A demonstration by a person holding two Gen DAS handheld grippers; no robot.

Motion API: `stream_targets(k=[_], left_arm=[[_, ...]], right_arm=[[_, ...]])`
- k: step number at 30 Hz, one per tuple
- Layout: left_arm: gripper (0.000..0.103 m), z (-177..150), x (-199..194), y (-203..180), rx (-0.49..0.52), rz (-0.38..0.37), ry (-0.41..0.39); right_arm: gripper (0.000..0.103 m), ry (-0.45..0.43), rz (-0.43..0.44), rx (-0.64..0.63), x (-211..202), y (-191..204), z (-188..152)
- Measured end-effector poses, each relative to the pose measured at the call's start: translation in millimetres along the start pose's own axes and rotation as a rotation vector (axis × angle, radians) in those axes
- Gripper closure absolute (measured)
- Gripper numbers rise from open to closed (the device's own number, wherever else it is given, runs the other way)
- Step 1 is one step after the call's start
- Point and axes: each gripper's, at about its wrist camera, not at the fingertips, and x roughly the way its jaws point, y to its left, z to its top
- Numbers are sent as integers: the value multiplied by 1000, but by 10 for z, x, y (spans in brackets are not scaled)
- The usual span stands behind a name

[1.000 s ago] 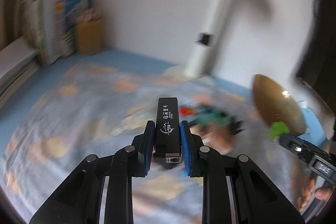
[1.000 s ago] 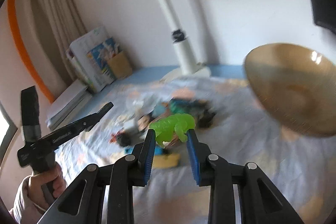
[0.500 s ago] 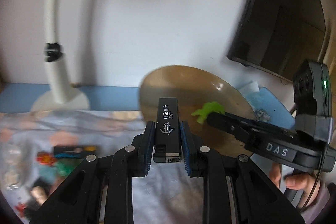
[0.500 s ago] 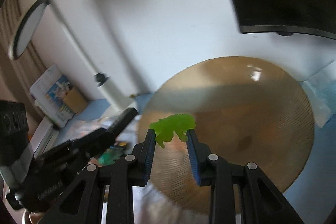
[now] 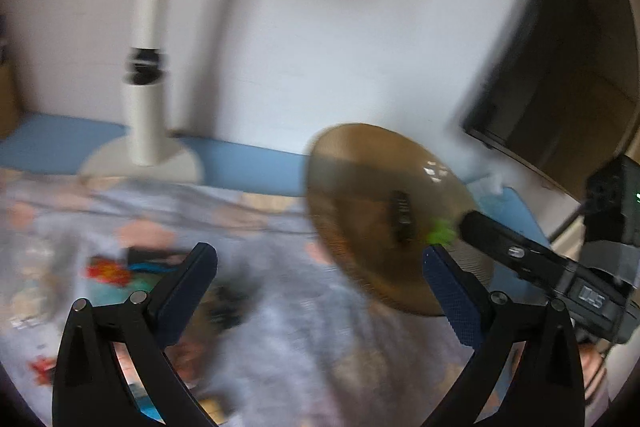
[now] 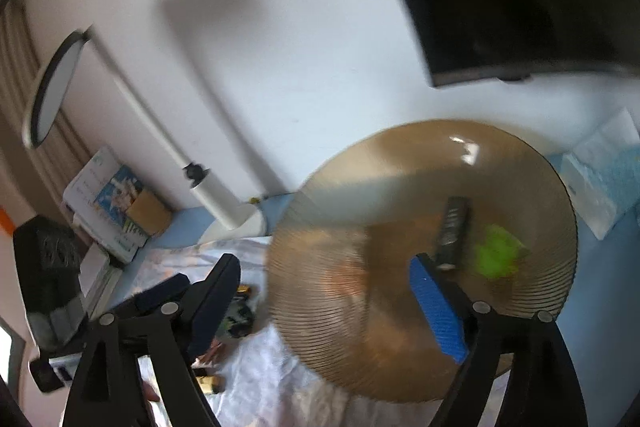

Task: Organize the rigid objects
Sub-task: 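Carry both held items to the golden bowl and open both tools, then grasp the red-haired figurine with the left tool while the right tool grasps the yellow bar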

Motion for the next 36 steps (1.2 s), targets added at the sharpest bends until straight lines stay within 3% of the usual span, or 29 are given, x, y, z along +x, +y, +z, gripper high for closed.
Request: stream_targets(k=[6,13,18,25,29,31,36], left_arm=[[1,-99,-413,641,-89,177,-10],[1,-547,-779,1443,-166,362,25],[1,-839,-780,1766,-210,387,64],[1,-1004,-675,1804,-205,397,82],[1,-1025,-597,1789,-201,401,86],[1,-1041,-544,1772,-193,405,91],[0,-1056,-445,1746,-173,409,82]], right_arm=[[10,15,62,-56,-11,525,-169],[7,109,112,-120,275,1118,-664],[7,202,58,-221,572,1489,-1168],[7,295,-14,-247,868,1667,-1642],[7,289,-103,-286,977,1734,-1756],[1,267,-121,-302,998,1762,-1803],[0,298,-205,-376,1123,1875,-1836]])
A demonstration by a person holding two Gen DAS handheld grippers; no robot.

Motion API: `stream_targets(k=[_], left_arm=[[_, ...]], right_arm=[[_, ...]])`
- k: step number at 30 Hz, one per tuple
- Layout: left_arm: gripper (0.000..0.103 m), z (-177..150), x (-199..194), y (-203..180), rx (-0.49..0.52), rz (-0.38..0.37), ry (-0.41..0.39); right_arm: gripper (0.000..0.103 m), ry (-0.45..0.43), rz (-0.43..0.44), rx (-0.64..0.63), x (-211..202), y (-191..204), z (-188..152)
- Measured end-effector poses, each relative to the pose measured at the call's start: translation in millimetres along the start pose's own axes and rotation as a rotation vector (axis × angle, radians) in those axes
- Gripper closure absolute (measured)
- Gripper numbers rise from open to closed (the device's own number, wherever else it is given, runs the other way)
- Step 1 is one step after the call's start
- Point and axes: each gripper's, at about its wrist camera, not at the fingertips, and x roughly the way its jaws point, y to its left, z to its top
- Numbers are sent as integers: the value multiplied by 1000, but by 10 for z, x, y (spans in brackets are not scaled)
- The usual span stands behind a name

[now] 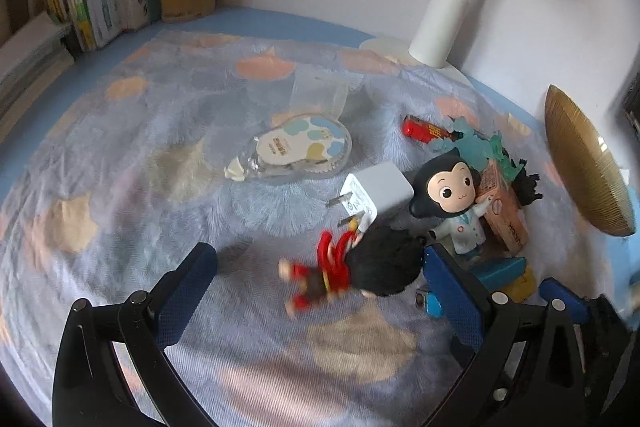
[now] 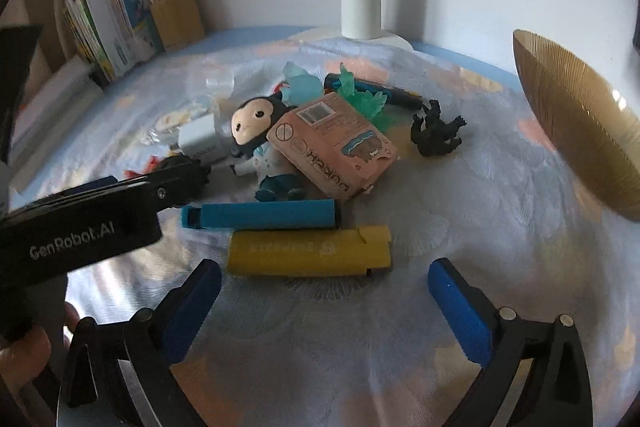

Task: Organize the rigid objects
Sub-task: 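Grasp the red-haired figurine with the left tool while the right tool grasps the yellow bar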

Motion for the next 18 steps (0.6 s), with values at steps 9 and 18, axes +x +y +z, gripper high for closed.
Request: stream_targets(k=[9,18], left_arm=[[0,-3,82,-132,71,92,8],[1,-87,26,-103,77,112,14]], right_arm=[[0,4,-30,12,55,24,86],[23,-36,-30,53,-38,-69,53]])
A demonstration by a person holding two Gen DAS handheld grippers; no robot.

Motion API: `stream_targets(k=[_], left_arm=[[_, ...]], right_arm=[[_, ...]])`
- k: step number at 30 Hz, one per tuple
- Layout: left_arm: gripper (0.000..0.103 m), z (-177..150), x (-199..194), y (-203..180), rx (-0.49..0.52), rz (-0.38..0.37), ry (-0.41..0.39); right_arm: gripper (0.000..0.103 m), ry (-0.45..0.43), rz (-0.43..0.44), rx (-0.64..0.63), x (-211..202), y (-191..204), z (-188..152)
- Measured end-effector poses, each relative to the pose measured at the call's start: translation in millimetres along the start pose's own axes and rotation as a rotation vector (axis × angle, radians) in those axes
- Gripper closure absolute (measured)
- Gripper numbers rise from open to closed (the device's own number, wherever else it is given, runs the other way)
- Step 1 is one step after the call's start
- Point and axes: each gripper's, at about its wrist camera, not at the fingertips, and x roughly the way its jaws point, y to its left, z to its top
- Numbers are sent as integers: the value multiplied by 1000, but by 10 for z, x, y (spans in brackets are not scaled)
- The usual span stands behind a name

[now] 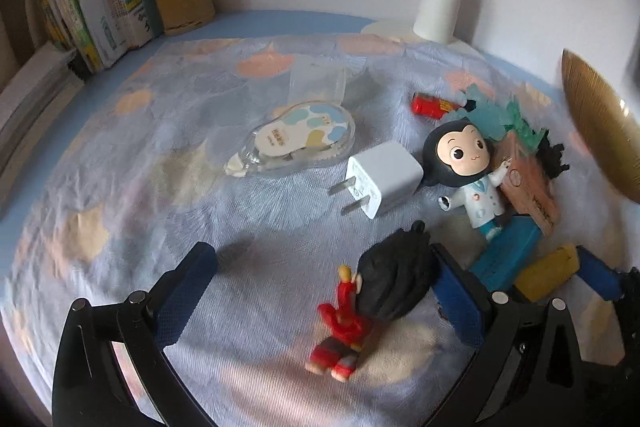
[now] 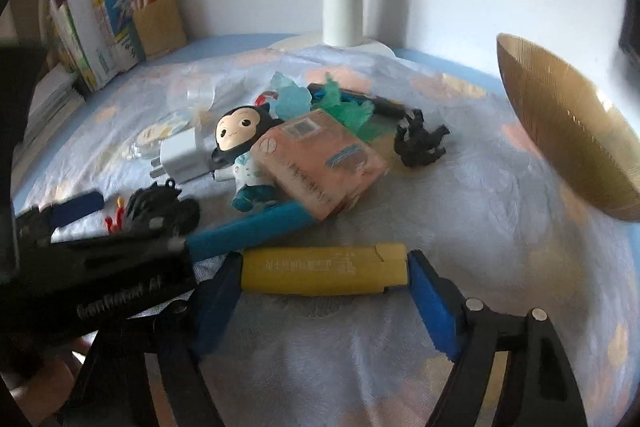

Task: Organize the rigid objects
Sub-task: 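Grasp the red-haired figurine with the left tool while the right tool grasps the yellow bar, then carry the figurine and yellow bar into the golden bowl and release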

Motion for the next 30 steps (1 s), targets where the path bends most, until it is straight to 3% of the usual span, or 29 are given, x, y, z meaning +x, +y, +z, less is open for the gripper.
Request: stream_targets(k=[5,6,7,9,14,20,30], left_arm=[[4,-37,-51,80,-25,-23,-14],[21,-46,-80,83,-26,-32,-30],[48,-60,-127,75,-19,-52,-54],[64,-62,-142,48,-7,-54,-62],[65,-55,-145,108,-51,-106,-75],[65,-65,-223,304,-124,-188,-130],[65,-69,-237,259,-97,-153,-133]], right_arm=[[23,-5,4,0,-29,-6,3],[23,-8,9,8,-30,-24,4],[23,-10,9,15,-33,-37,1],[23,-21,17,51,-54,-109,-5],[23,-82,121,201,-143,-419,-51],[23,-169,331,335,-227,-697,-126],[23,-179,409,359,-237,-726,-136]])
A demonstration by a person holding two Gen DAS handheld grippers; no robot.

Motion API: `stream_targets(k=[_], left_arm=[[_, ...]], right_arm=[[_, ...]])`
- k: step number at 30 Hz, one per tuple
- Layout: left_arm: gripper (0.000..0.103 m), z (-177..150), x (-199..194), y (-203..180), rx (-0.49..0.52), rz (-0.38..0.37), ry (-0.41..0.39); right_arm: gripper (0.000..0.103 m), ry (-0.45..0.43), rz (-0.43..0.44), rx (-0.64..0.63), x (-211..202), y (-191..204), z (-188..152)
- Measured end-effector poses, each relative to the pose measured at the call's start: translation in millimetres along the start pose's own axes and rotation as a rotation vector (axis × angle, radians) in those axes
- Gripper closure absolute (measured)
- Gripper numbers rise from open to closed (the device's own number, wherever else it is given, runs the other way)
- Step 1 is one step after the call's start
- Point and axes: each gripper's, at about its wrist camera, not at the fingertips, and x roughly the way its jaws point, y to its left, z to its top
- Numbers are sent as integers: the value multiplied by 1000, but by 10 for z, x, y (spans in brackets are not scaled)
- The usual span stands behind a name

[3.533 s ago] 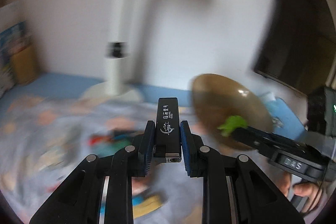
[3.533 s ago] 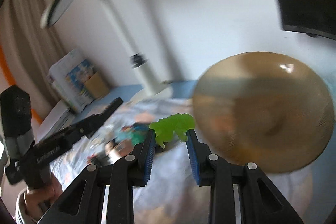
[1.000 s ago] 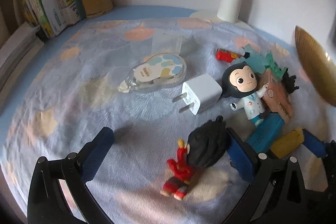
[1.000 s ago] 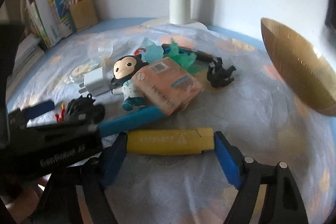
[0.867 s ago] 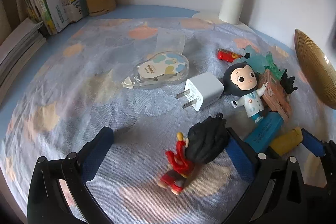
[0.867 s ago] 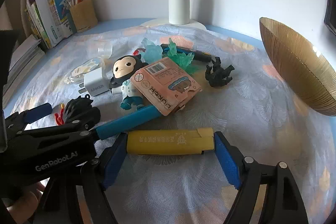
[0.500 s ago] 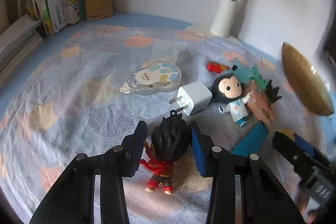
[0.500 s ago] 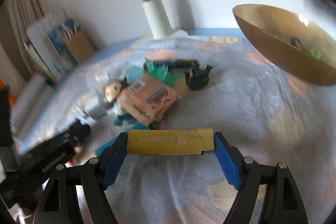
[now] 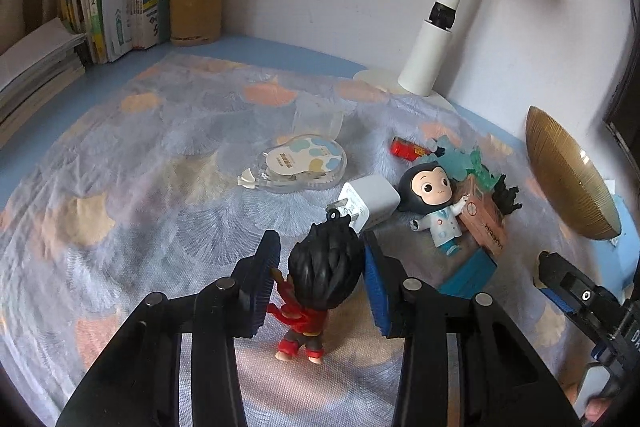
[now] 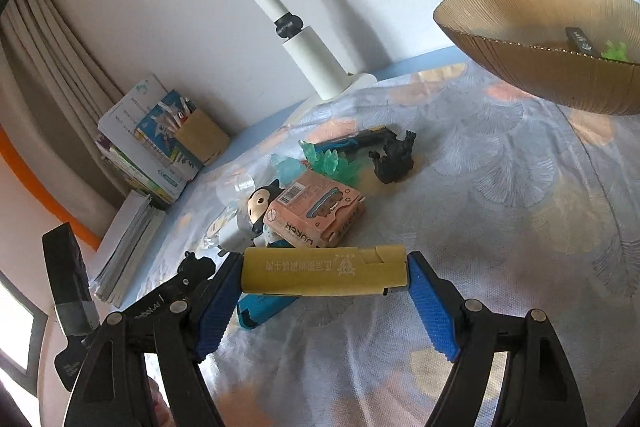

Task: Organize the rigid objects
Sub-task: 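Carry the figurine and yellow bar into the golden bowl and release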

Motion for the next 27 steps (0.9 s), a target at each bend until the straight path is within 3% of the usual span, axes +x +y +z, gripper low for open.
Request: stream_targets(k=[8,11,13,17,22,27], left_arm=[[65,-20,-82,-50,10,31,-38],[66,49,-137,-195,43,44,-37],[67,164,-257,-397,66,-8,-74],[67,388,-356,-854,133,-84,-124],[67,621,-208,-1454,208,-190,-123],[67,710,-15,-1798,186,-298,-97]], right_arm=[[23,-4,1,-1,-10,-9,15],[23,-4,75,55,-116,-18,129],[23,-61,113,76,-331,-35,340],[23,-109,98,39,-590,-76,745],[23,-159,44,38,-803,-304,1180],[23,-169,-31,44,-888,-617,1516]])
